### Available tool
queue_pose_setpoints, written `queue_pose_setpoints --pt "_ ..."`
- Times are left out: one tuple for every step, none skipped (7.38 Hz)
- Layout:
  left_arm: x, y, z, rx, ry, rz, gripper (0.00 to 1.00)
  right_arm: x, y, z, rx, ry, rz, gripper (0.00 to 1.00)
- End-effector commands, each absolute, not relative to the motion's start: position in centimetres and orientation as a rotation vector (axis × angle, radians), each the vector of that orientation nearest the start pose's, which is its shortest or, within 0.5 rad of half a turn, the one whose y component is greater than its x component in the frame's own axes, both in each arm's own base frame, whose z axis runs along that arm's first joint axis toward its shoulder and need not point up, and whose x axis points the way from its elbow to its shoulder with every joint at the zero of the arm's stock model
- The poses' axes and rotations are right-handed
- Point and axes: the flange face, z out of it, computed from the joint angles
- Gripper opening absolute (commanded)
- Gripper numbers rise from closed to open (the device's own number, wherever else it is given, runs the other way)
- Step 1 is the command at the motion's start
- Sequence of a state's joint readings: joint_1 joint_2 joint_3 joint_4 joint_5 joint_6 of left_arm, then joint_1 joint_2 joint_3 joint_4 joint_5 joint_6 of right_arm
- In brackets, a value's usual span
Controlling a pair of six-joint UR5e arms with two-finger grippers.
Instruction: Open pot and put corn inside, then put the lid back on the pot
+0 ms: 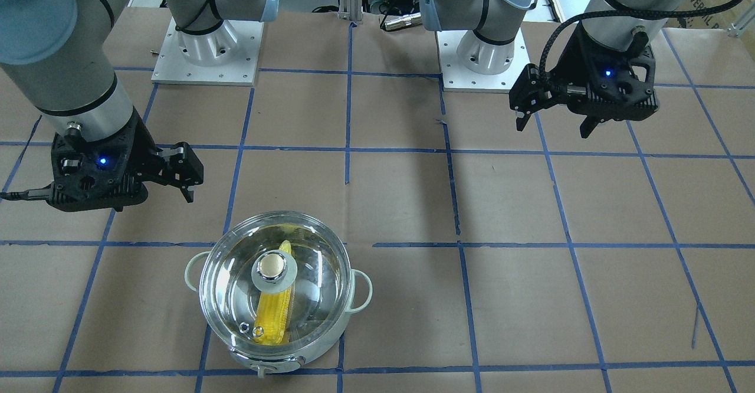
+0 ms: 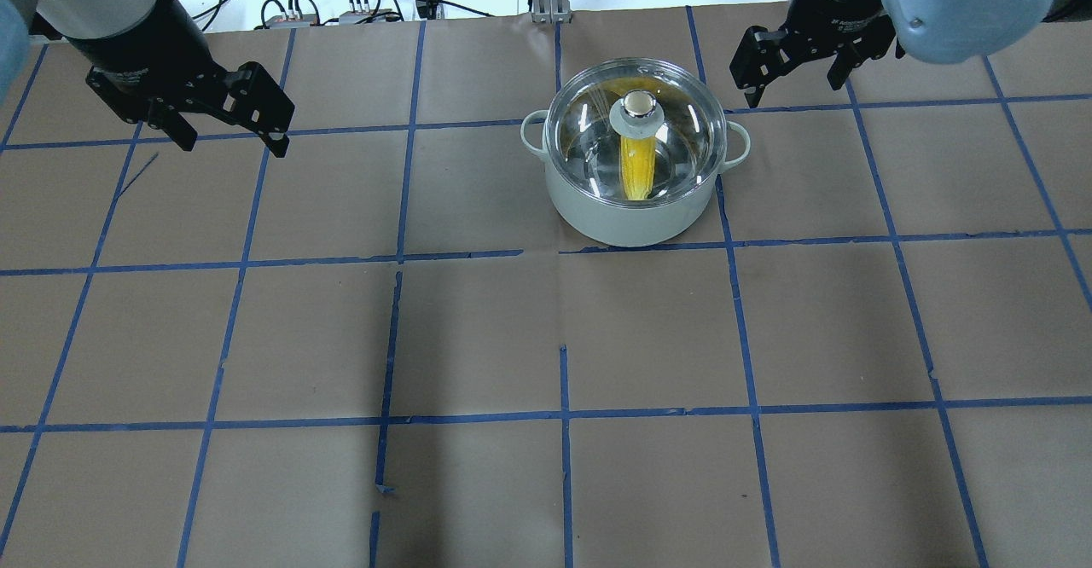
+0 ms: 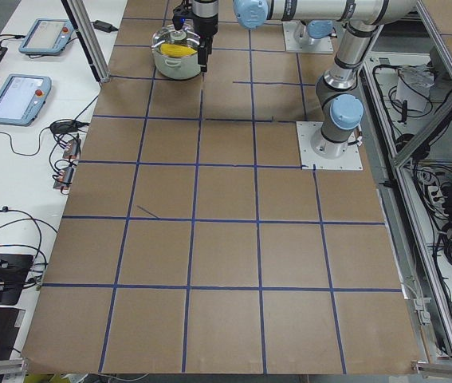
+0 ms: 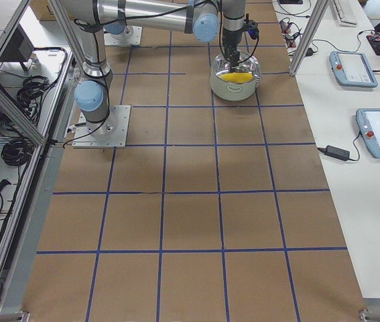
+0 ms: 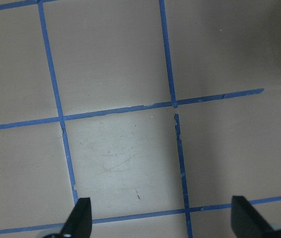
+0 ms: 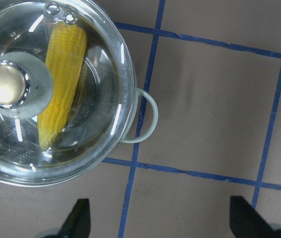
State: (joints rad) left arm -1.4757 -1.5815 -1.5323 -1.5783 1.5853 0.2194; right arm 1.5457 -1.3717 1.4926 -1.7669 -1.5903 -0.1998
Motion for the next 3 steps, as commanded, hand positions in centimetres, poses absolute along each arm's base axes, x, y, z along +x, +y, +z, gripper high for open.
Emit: queue_pose_setpoints --pt "-8.4 -50.86 50.07 0.194 3.119 -0.027 1.0 11.52 -58.36 43.43 -0.275 3.155 -0.098 1.0" --pt "-8.38 -51.04 49.99 0.156 3.121 -0.025 1.0 11.54 -58.52 43.97 -0.266 3.155 -0.117 1.0" --pt "-8.36 -51.25 49.82 0.051 3.126 -0.019 1.0 11.55 -58.6 43.26 -0.266 3.153 -0.099 1.0"
